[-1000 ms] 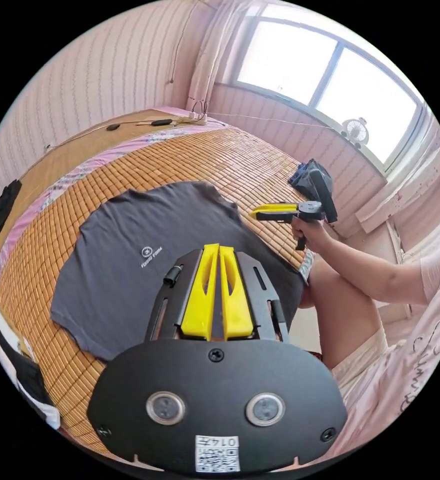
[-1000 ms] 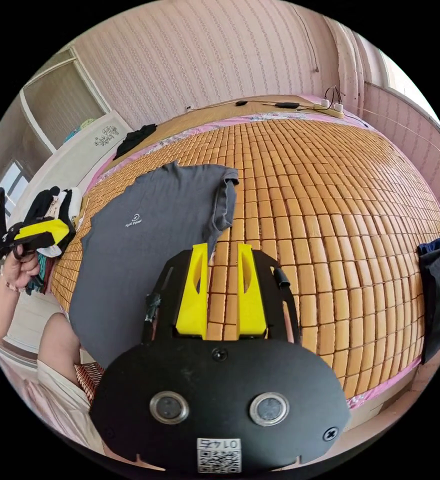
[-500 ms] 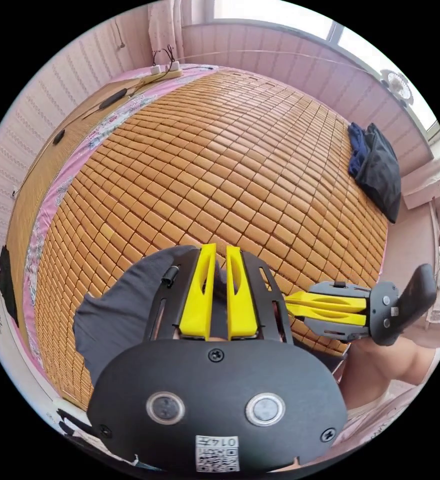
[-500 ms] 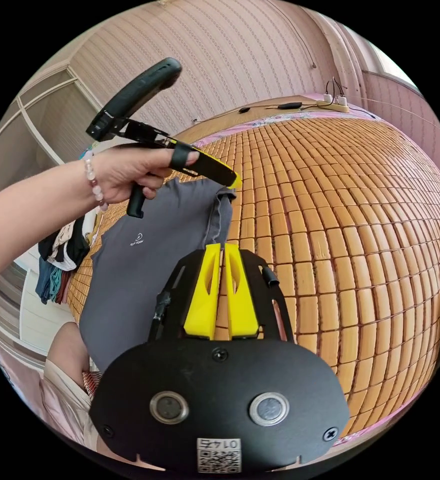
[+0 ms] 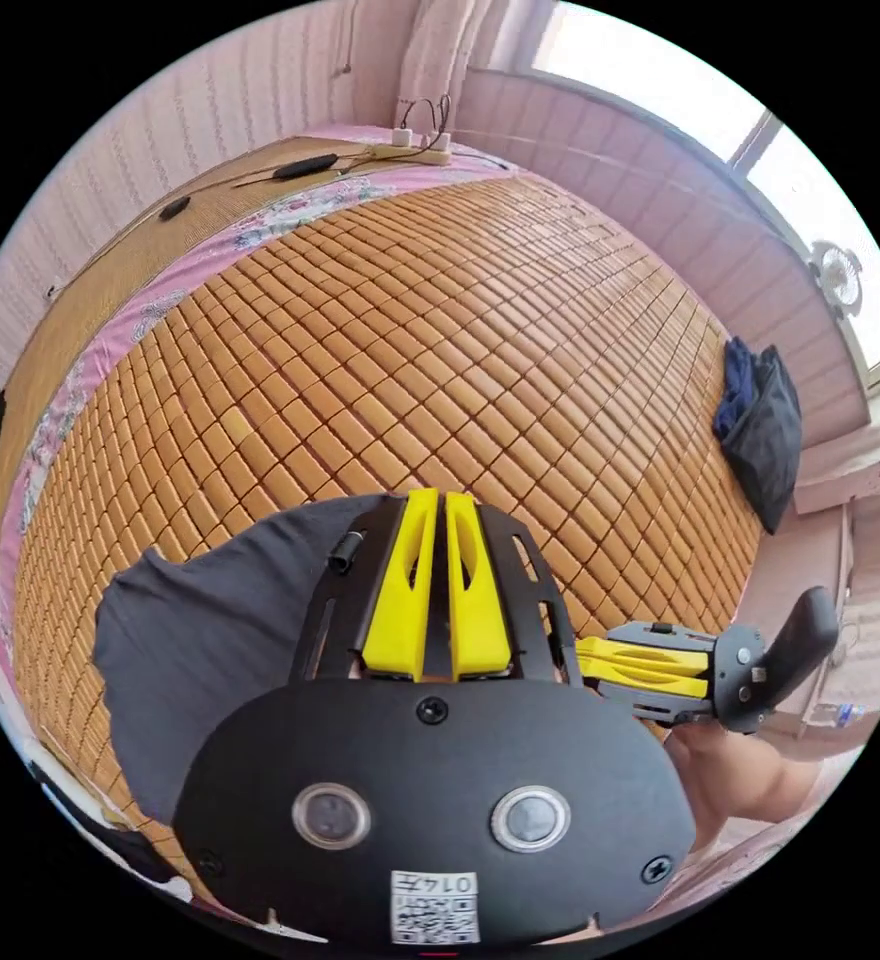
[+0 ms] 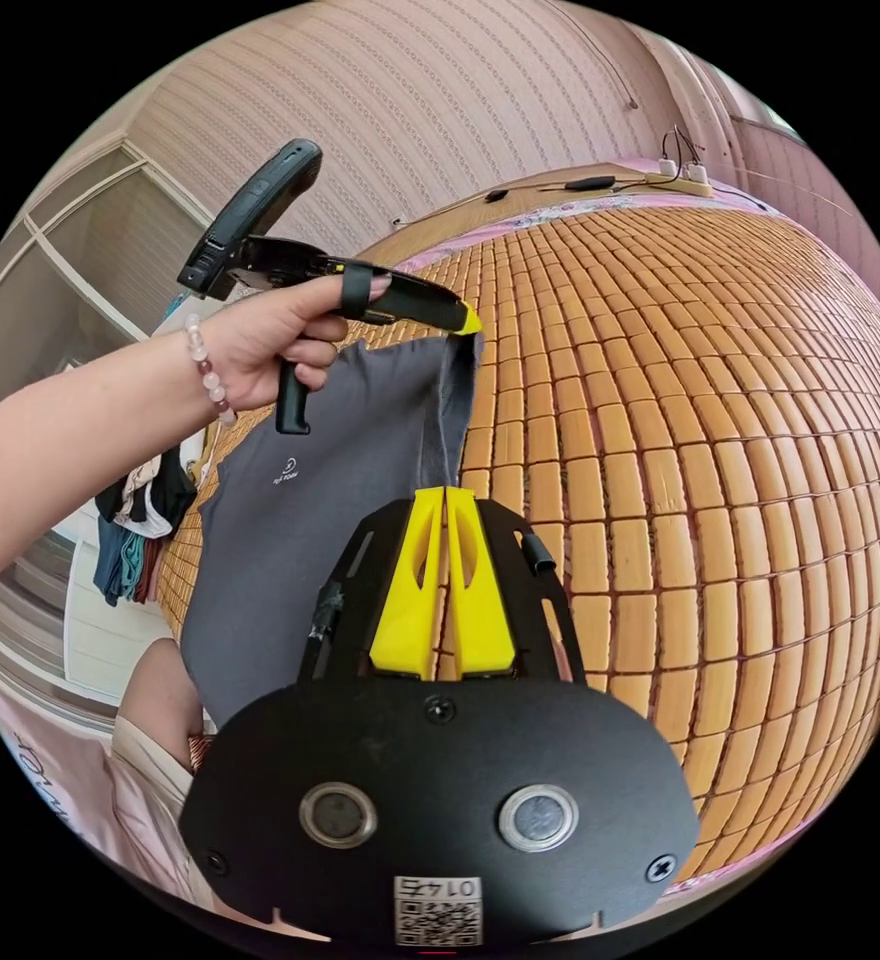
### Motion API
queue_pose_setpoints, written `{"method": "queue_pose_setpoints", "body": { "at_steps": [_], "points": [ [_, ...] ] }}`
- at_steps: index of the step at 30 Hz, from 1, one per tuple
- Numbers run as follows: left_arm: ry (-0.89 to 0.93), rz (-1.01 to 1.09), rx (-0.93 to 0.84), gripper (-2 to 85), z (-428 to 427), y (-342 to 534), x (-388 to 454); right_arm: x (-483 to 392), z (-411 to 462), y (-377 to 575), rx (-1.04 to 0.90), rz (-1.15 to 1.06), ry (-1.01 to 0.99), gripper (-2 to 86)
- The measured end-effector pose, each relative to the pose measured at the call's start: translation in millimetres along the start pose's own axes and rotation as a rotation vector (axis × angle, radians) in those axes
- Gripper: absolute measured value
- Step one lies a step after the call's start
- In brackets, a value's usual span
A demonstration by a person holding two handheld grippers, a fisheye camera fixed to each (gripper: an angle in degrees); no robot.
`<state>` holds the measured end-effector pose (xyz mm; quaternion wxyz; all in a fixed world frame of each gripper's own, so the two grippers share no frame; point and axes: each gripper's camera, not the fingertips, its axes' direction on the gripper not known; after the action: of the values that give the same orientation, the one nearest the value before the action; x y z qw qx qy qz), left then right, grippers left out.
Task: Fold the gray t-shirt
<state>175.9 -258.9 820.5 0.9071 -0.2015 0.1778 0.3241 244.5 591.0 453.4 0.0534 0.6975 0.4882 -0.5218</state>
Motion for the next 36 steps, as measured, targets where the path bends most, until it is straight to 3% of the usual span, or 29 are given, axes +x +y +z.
{"method": "queue_pose_setpoints", "body": {
  "at_steps": [3, 14, 23, 28, 36],
  "points": [
    [0.077, -0.025, 0.001, -0.4, 14, -8, -3, 8, -1, -1, -0.012, 0.0, -0.012, 0.1],
    [0.026, -0.017, -0.041, 0.8, 49, -28, 2, 24, -5, -7, -0.082, -0.018, -0.012, 0.0],
    [0.067, 0.026, 0.005, 4.4, 9, -37, -7, 15, -20, -10, -0.012, -0.067, -0.09, -0.1],
    [0.11, 0.046, -0.01, 2.8, 1, -18, -9, -15, -5, -12, -0.05, -0.152, -0.001, -0.2],
    [0.02, 0.07, -0.091, 0.5, 26, 20, 9, -33, 0, -15, -0.083, -0.131, 0.055, -0.1]
  ]
}}
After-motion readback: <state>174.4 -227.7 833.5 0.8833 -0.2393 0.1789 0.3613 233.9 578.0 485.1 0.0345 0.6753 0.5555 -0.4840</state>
